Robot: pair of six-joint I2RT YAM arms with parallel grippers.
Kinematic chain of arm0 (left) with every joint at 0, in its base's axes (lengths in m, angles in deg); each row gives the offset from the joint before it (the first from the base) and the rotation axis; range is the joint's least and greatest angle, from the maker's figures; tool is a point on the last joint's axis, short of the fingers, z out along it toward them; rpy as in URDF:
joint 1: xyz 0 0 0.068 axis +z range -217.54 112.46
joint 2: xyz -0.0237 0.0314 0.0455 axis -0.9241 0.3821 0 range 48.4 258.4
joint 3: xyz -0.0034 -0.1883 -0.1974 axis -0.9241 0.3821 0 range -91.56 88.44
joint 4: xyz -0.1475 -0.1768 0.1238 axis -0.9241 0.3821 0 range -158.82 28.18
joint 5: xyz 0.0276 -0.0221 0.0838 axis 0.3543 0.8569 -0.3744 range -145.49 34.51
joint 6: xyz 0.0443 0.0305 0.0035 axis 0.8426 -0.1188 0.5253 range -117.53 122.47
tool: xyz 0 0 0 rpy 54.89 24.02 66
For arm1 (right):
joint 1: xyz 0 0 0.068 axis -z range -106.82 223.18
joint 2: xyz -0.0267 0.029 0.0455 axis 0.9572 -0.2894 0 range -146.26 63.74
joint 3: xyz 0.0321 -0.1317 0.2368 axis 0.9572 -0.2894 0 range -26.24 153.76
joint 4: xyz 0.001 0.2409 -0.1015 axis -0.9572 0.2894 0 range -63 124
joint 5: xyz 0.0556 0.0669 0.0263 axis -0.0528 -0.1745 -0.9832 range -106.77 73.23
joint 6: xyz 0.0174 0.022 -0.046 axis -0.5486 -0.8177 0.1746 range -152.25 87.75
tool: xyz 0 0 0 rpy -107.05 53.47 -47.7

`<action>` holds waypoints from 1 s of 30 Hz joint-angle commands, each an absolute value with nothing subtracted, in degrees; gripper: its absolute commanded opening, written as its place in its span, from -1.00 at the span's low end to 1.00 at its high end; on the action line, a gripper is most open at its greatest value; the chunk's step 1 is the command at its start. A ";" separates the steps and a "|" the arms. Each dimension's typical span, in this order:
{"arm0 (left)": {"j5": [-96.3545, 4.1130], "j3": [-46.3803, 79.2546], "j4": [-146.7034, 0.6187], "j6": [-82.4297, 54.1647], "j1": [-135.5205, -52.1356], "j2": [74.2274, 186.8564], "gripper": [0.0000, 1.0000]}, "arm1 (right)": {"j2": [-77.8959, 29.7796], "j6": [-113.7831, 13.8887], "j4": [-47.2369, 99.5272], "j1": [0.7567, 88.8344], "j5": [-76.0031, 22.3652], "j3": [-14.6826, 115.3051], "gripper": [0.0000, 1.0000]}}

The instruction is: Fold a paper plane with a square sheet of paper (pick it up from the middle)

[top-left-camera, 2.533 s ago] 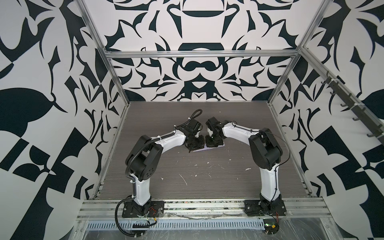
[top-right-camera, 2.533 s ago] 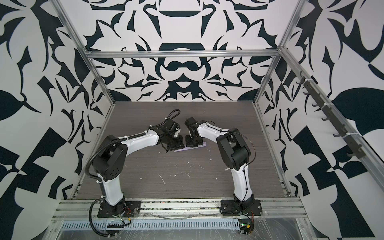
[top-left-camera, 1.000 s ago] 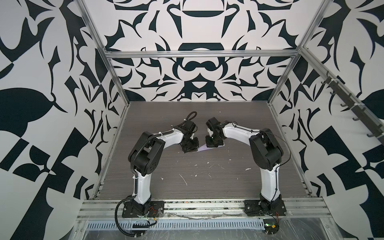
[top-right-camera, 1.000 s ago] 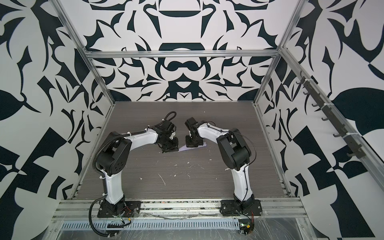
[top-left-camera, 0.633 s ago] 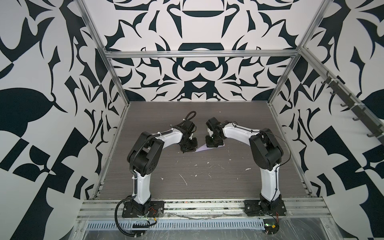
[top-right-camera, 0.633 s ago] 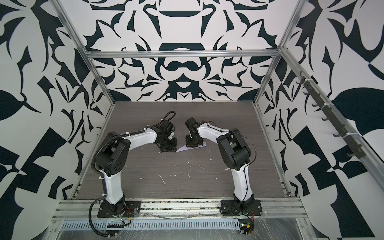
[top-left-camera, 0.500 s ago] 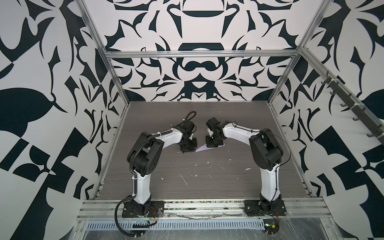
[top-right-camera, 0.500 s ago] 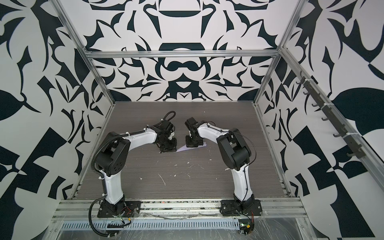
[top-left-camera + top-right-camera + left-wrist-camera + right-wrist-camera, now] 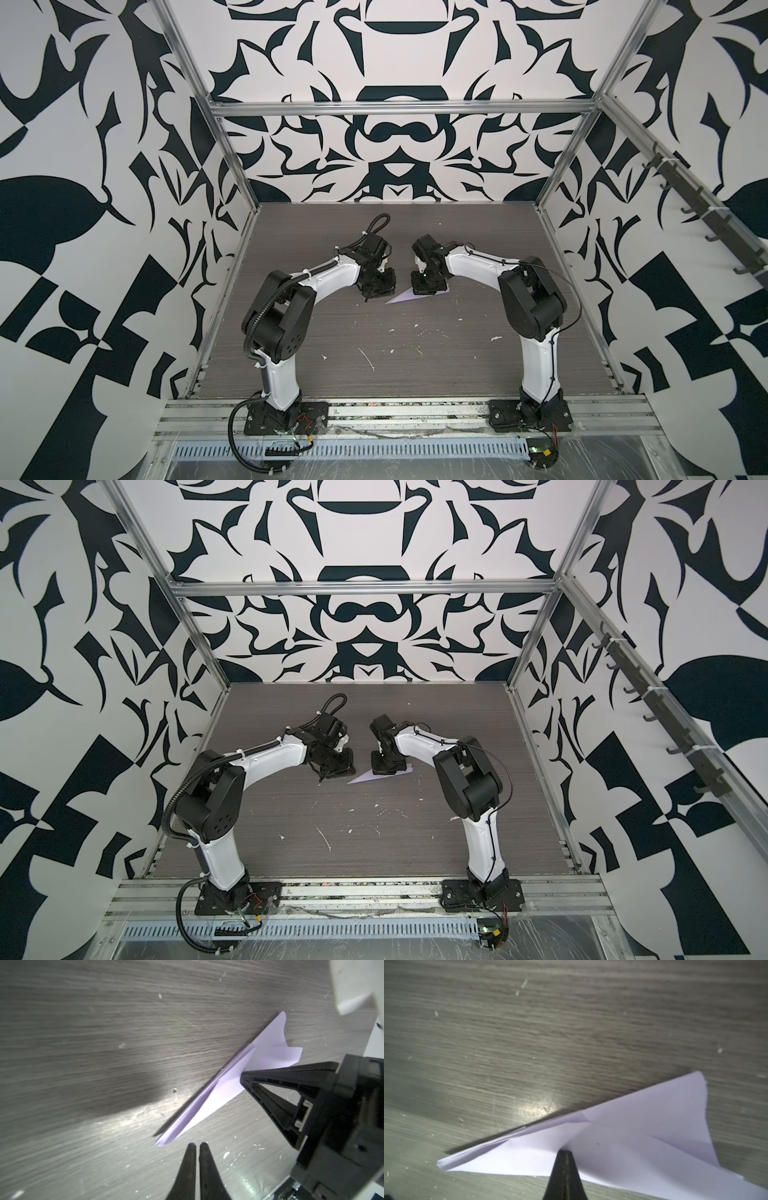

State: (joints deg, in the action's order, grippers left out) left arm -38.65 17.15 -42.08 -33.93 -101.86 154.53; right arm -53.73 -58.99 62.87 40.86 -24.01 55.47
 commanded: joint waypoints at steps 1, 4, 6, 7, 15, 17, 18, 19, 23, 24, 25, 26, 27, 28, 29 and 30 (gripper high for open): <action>-36.96 17.45 -41.63 -35.06 -102.60 156.52 -0.82 | -60.87 -58.31 66.63 41.63 -18.35 51.28 -1.00; -37.96 16.74 -40.66 -35.01 -102.61 157.78 -0.83 | -60.89 -58.34 66.63 41.63 -18.35 51.37 -1.00; -38.01 16.40 -40.47 -35.04 -102.65 158.47 -0.84 | -60.96 -58.35 66.59 41.63 -18.35 51.37 -1.00; -38.21 16.22 -40.04 -34.98 -102.61 158.89 -0.84 | -60.97 -58.36 66.63 41.63 -18.35 51.36 -1.00; -41.21 15.75 -37.16 -34.24 -102.52 160.46 -0.84 | -61.11 -58.39 66.63 41.65 -18.35 51.36 -1.00; -42.07 15.81 -37.08 -34.26 -102.52 160.54 -0.84 | -61.15 -58.35 66.63 41.63 -18.22 51.28 -1.00; -42.50 15.75 -36.84 -34.26 -102.52 160.53 -0.84 | -61.23 -58.29 66.63 41.63 -18.17 51.28 -1.00; -42.96 15.75 -36.60 -34.39 -102.52 160.54 -0.84 | -61.27 -58.34 66.63 41.63 -18.17 51.28 -1.00; -44.21 15.93 -36.27 -35.03 -102.30 160.55 -0.85 | -61.33 -58.26 66.63 41.63 -17.93 51.20 -1.00; -44.52 16.01 -36.09 -35.26 -102.21 160.43 -0.85 | -61.37 -58.27 66.63 41.63 -17.84 51.21 -1.00; -44.73 16.13 -36.09 -35.60 -102.09 160.31 -0.84 | -61.46 -58.21 66.70 41.63 -17.74 51.24 -1.00; -44.84 16.27 -36.05 -35.90 -101.93 160.22 -0.84 | -61.50 -58.20 66.72 41.64 -17.65 51.21 -1.00; -44.90 16.48 -36.00 -36.14 -101.78 160.07 -0.84 | -61.59 -58.18 66.72 41.63 -17.58 51.11 -1.00; -45.11 16.70 -35.88 -36.32 -101.49 159.81 -0.84 | -61.67 -58.20 66.72 41.63 -17.47 51.14 -1.00; -45.31 17.01 -35.92 -36.59 -101.17 159.46 -0.84 | -61.75 -58.21 66.72 41.63 -17.40 51.05 -1.00; -45.53 17.28 -35.97 -36.86 -100.77 159.16 -0.84 | -61.75 -58.20 66.72 41.63 -17.38 51.02 -1.00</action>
State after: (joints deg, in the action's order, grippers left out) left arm -42.72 16.69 -38.98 -35.55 -102.06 159.62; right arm -53.86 -58.99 62.94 40.86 -23.99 55.49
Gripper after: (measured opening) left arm 0.080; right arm 0.052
